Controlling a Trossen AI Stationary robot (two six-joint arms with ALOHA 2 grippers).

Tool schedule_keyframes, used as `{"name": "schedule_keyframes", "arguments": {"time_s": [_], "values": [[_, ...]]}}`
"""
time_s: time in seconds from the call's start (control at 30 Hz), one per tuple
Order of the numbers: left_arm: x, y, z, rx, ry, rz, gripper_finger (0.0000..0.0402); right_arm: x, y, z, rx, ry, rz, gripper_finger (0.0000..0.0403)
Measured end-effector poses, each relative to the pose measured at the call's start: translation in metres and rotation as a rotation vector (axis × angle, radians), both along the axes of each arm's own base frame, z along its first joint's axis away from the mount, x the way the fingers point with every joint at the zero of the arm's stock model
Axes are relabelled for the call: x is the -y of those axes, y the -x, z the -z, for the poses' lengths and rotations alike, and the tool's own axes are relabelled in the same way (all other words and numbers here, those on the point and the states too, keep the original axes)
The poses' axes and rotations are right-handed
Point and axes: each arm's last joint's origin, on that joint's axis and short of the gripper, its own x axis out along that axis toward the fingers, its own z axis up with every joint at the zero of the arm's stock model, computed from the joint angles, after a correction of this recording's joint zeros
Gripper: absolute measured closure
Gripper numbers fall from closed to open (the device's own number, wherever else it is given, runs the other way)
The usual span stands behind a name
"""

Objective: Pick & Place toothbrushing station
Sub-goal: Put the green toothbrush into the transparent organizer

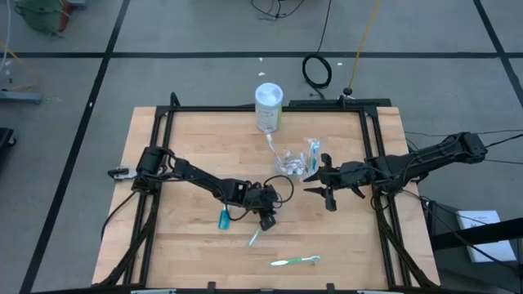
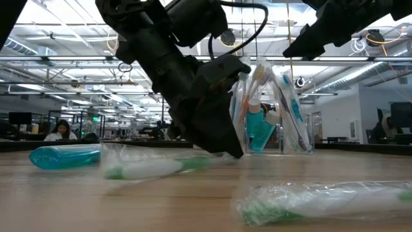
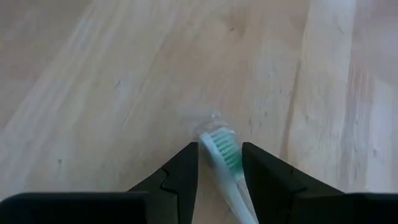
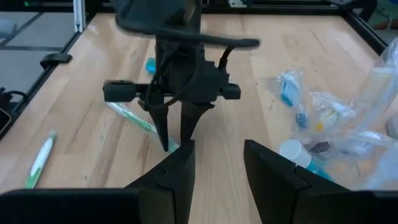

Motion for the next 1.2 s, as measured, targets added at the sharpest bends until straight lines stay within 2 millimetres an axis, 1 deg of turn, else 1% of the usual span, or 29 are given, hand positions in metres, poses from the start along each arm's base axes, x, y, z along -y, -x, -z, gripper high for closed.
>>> {"name": "schedule_keyframes", "arguments": {"time_s": [0.1,0.17,0.33,0.43,0.5,0.6,0.7,0.8,0.87,0.97,1.1,1.17,1.2], "values": [[0.004,0.001,0.0,-0.004,0.004,0.019,0.0277,0.0,0.0,0.0,-0.001,0.0,0.0,0.0275],[0.004,0.001,0.0,-0.007,0.009,0.024,0.0292,0.0,0.0,0.0,-0.001,0.0,0.0,0.0275],[0.003,0.002,-0.005,-0.007,0.048,0.053,0.0355,0.0,0.0,0.0,-0.003,0.001,0.0,0.0275],[-0.003,0.001,-0.009,0.005,0.071,0.059,0.0389,0.0,0.0,0.0,-0.004,0.001,0.0,0.0275],[-0.007,0.001,-0.014,0.007,0.081,0.056,0.0393,0.0,0.0,0.0,-0.004,0.001,0.0,0.0275],[-0.017,0.002,-0.026,0.032,0.092,0.041,0.0382,0.0,0.0,0.0,-0.005,0.001,0.0,0.0275],[-0.03,0.004,-0.048,0.09,0.081,0.027,0.0378,0.0,0.0,0.0,-0.005,0.001,0.0,0.0275],[-0.046,0.008,-0.081,0.201,0.034,0.007,0.0386,0.0,0.0,0.0,-0.004,0.001,0.0,0.0275],[-0.054,0.013,-0.106,0.287,-0.036,-0.011,0.0394,0.0,0.0,0.001,-0.005,0.003,-0.001,0.0275],[-0.065,0.023,-0.144,0.437,-0.195,-0.071,0.0395,0.0,0.0,0.001,-0.006,0.003,-0.001,0.0275],[-0.071,0.03,-0.183,0.646,-0.393,-0.146,0.0382,0.0,0.0,0.0,-0.004,0.001,0.0,0.0275],[-0.071,0.029,-0.194,0.754,-0.451,-0.143,0.0381,0.0,0.0,0.0,-0.004,0.001,0.0,0.0275],[-0.071,0.028,-0.197,0.793,-0.48,-0.139,0.0384,0.0,0.0,0.0,-0.004,0.001,0.0,0.0275]]}}
